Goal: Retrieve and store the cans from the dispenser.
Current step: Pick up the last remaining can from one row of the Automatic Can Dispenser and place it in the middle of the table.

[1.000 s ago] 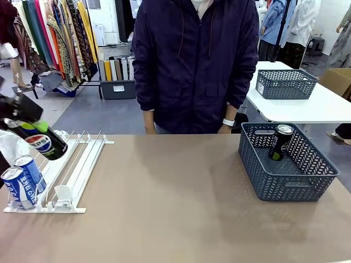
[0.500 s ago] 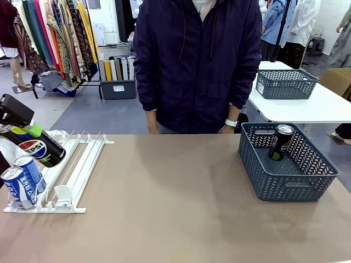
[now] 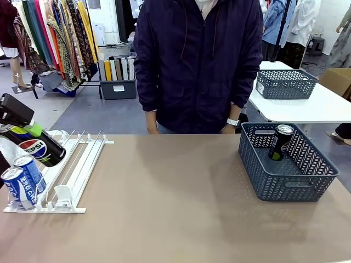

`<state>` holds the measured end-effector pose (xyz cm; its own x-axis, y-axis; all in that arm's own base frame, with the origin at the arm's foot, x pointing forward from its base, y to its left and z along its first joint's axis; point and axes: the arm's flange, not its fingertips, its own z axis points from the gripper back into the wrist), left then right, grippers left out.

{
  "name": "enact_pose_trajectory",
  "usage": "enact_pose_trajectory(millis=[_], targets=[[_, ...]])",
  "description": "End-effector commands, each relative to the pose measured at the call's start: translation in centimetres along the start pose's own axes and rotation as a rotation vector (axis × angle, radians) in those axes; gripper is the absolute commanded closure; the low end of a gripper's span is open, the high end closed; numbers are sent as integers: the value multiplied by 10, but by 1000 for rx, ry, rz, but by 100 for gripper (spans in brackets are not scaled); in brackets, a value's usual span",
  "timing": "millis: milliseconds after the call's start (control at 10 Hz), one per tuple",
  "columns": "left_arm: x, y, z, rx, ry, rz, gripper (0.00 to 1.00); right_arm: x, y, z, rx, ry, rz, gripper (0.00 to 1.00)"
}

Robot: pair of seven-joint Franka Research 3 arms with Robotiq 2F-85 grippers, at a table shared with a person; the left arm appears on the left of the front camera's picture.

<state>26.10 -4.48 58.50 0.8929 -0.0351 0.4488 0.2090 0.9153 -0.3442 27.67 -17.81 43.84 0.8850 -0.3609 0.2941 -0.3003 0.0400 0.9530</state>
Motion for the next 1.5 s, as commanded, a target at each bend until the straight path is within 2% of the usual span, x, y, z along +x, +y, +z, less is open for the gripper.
enact_pose_trajectory(millis=[0,200,300,400,600,900,1000,1200,1400], targets=[[15,-37,-28,34,-9,18,100,-1,3,1,6,5,8,0],[39,-100,-83,113,61,-60,100,-1,3,1,6,5,8,0],[45,-143,-124,157,93,-150,100,-1,3,1,6,5,8,0],[44,-178,-163,195,100,-216,100,-1,3,1,6,5,8,0],[32,-223,-231,199,203,-340,100,-1,3,1,6,5,8,0],[2,-248,-323,274,281,-438,100,-1,3,1,6,5,8,0],[-6,-252,-340,268,291,-471,100,-1,3,1,6,5,8,0],[-17,-258,-362,310,226,-523,100,-1,3,1,6,5,8,0],[-12,-260,-359,294,211,-519,100,-1,3,1,6,5,8,0]])
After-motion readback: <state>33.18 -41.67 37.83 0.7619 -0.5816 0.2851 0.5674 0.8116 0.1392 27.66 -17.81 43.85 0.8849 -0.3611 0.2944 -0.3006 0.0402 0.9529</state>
